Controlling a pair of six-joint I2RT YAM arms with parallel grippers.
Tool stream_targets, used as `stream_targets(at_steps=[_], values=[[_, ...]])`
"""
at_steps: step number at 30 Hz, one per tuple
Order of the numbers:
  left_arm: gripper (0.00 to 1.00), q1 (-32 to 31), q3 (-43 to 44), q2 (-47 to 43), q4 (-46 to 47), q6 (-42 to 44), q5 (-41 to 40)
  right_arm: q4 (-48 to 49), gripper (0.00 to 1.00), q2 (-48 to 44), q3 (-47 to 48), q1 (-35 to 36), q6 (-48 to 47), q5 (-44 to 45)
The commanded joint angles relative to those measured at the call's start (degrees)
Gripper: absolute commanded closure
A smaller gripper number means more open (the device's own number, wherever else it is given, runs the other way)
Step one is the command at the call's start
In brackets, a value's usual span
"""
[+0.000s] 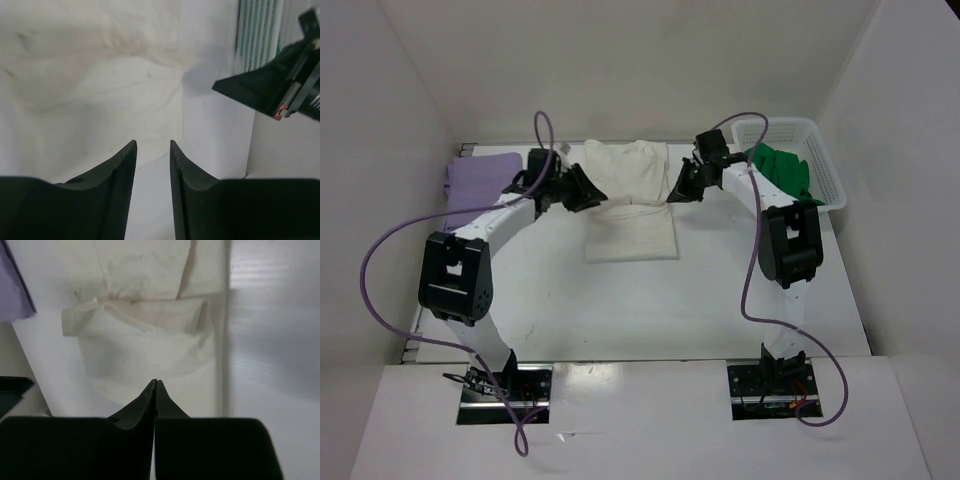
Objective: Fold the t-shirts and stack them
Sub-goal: Fold the folded rectangular tshirt in 1/3 of the way
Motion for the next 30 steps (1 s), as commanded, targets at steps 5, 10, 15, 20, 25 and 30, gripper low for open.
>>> stream_targets(at_steps=[5,10,15,20,25,30], values=[[0.62,-5.14,-8.16,6.25,2.44,-1.07,-1.73,6.67,1.0,-1.89,-12.84,6.55,0.27,-1.91],[0.64,-3.22,-15.36,4.42,2.44,-0.54,-4.04,8.43,1.0,-1.88,-20.82,6.55,1.51,1.26],[0.65,-2.68,-22.92,1.35,1.39,-0.55,-3.51,11.07,1.0,-4.87,-31.28,6.55,4.31,1.79],[0.65,-2.68,-31.88,-5.16,-2.12,-0.02,-3.51,12.92,1.0,-11.18,-41.14,7.69,6.68,1.79],[0.65,-2.68,-36.47,-16.14,-7.83,-0.02,-4.73,9.59,1.0,-18.31,-48.01,10.15,7.22,2.75],[0.65,-2.68,-30.42,-24.77,-12.15,0.51,-6.85,1.76,0.94,-24.74,-41.17,9.63,4.32,3.37]])
